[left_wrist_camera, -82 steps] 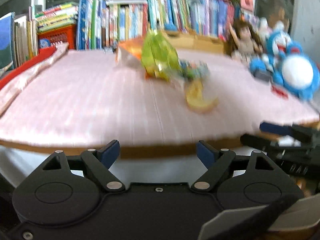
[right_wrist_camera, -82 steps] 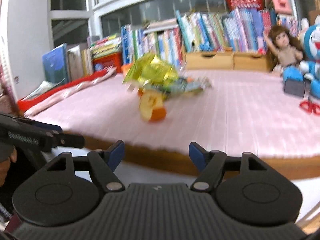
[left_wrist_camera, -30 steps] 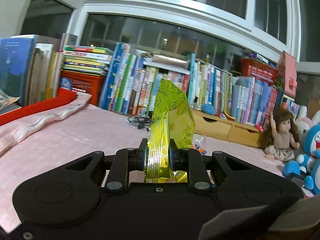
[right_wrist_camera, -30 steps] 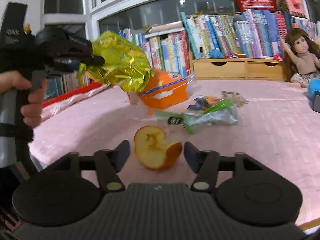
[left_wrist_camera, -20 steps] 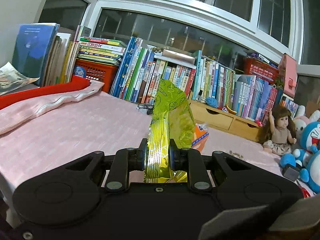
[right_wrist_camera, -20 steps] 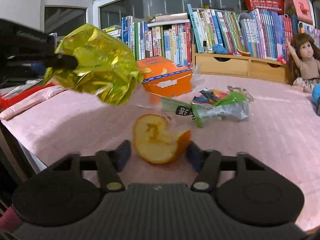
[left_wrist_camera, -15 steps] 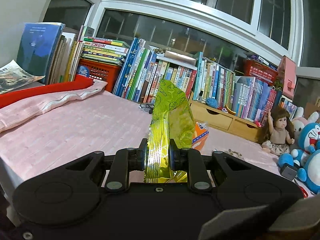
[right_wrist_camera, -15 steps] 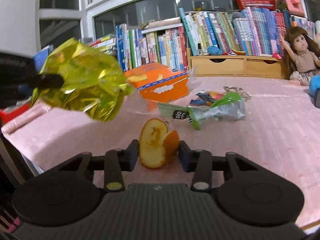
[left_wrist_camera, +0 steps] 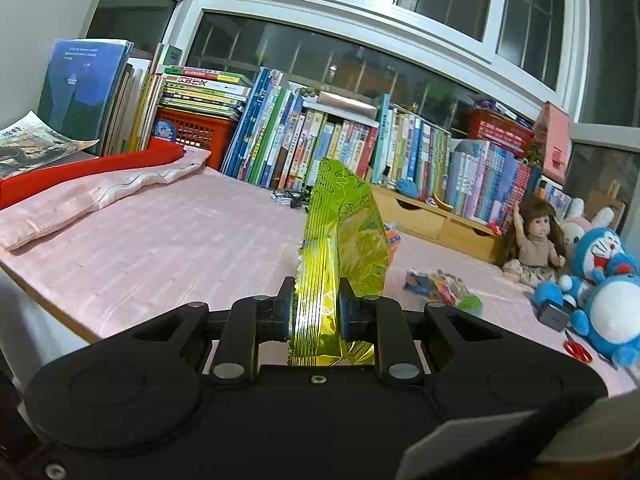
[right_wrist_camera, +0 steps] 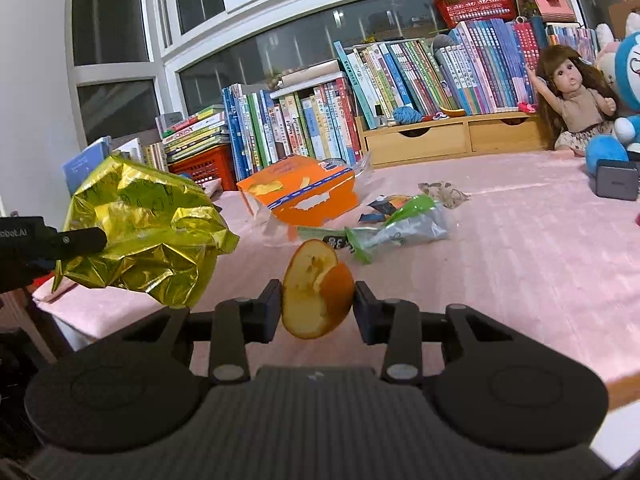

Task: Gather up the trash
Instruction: 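Lower the gold foil bag and apple core into the trash bag, opening both tools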

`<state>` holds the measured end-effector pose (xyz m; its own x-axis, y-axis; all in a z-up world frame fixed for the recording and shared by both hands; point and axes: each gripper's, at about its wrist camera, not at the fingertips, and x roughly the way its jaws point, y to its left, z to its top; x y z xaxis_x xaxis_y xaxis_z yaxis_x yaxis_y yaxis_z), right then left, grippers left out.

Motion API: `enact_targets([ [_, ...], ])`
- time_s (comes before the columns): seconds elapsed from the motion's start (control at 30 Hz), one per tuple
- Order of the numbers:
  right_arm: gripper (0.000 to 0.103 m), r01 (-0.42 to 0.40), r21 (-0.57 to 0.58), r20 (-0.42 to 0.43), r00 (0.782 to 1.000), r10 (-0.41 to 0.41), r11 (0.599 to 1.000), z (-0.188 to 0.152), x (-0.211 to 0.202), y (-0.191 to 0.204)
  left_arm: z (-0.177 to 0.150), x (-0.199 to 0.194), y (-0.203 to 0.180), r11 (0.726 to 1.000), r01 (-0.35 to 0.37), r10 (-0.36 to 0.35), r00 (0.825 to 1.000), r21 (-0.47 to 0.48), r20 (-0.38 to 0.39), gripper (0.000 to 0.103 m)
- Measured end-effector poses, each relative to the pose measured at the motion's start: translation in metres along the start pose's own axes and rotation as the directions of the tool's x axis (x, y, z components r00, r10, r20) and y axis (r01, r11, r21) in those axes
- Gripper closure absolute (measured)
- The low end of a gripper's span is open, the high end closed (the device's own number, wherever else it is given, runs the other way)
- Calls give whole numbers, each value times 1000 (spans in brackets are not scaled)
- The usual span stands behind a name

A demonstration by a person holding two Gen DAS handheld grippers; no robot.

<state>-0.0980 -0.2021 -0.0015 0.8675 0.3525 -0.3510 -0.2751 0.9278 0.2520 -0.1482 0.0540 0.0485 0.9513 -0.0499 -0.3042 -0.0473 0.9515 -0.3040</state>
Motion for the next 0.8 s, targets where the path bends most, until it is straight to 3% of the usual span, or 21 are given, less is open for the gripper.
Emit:
enact_targets([
  [0.33, 60, -36, -62, -99, 995, 29, 997, -34, -49, 10, -27, -55, 7, 997, 33, -28, 997, 68, -78, 84],
  [0.5, 60, -38, -43, -204, 979, 28, 998, -62, -53, 7, -54, -75, 8, 990, 73, -51, 984, 124, -171, 84],
  [0.8, 60, -16, -1, -299, 954, 15, 1000, -93, -55, 2, -70, -96, 6, 966, 173, -129, 967, 194, -220, 84],
])
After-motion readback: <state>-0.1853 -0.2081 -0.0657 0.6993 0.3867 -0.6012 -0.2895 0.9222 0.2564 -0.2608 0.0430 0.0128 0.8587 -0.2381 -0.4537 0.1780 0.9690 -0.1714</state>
